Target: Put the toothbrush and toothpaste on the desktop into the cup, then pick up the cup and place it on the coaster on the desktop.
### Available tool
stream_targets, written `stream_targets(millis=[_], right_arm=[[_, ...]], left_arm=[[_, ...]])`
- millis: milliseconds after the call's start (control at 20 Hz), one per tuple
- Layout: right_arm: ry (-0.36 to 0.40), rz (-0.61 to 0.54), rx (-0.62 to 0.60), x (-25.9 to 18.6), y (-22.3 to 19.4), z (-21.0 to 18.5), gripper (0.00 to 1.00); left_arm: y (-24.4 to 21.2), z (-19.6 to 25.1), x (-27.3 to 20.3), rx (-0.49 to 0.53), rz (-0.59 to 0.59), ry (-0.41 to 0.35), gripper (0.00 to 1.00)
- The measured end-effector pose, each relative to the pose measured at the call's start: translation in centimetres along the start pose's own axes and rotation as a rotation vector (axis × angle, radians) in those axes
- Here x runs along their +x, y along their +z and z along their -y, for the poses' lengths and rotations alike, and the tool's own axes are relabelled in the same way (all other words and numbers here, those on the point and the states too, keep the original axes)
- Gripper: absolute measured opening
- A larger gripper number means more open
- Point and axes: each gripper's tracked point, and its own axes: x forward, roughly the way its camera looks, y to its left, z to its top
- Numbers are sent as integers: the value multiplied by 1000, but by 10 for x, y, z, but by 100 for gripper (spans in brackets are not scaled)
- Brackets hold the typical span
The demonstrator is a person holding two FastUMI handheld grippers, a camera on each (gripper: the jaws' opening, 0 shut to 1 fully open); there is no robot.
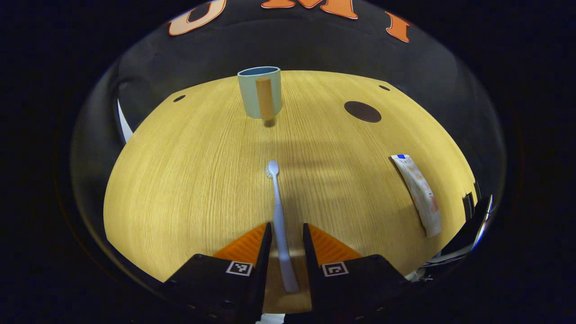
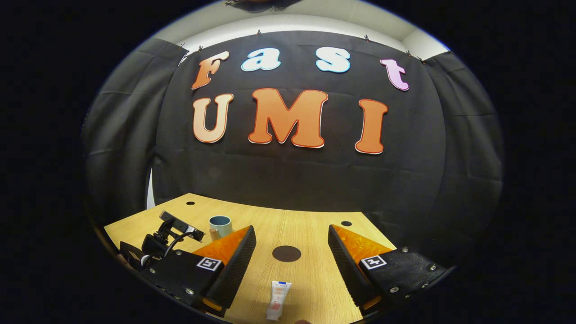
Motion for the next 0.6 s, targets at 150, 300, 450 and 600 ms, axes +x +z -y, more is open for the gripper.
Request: stream_targets(millis=[150, 300, 450, 600], right_arm=[[2, 3, -5, -1, 0, -1, 96], [2, 4, -7, -1, 1, -2, 96], [5, 4, -13, -3, 1, -3, 96], [6, 6, -13, -5, 2, -4, 96]], left_arm=[[0, -5, -1, -25, 4, 14, 14], [3, -3, 6, -11, 9, 18, 12], [1, -3, -1, -6, 7, 29, 7], [3, -3, 0, -17, 11, 21, 7]])
